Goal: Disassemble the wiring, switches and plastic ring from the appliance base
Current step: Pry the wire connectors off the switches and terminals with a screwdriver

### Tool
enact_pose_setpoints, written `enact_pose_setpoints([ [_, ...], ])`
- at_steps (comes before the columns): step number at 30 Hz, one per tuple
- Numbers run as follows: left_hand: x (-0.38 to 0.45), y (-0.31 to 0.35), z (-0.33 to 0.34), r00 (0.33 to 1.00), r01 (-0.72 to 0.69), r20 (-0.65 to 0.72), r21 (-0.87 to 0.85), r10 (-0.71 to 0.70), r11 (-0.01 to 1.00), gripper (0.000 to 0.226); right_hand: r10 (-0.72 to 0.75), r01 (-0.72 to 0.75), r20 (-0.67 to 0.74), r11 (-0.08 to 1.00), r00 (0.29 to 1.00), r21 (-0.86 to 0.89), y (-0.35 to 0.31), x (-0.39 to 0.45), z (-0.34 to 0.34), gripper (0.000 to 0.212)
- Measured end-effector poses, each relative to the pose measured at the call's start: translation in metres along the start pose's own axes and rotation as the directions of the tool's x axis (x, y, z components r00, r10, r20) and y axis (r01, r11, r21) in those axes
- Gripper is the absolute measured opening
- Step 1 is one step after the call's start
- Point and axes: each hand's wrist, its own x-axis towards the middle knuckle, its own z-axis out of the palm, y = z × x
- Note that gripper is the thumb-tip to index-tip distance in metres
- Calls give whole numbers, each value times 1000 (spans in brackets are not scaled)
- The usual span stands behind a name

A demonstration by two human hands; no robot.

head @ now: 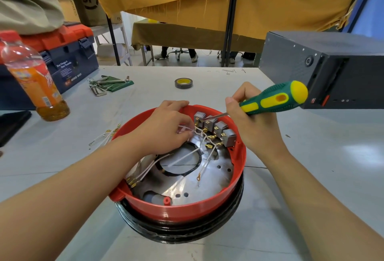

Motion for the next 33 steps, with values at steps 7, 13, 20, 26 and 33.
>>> enact_pose_setpoints([
  [7, 0, 0, 1, 1000, 3, -5, -6, -3, 1000, 20, -41, 40, 78, 999, 996, 7, -4, -4, -1, 22],
  [13, 1, -1, 2, 1000, -1, -10, -1, 1, 1000, 21, -71, 70, 71, 998, 995, 6, -4, -6, 3, 19],
  [20, 1, -2, 2, 1000, -6, -6, 3, 6, 1000, 21, 88, -88, -8, 994, 996, 66, 3, 6, 2, 25],
  [26, 1, -1, 1, 1000, -6, -3, 8, 6, 1000, 21, 321, -277, -47, 875, 946, 397, 18, 13, -1, 24],
  [33, 1, -2, 1, 1000, -10, -4, 17, 10, 1000, 22, 456, -357, -50, 756, 889, 549, 31, 14, -3, 32],
])
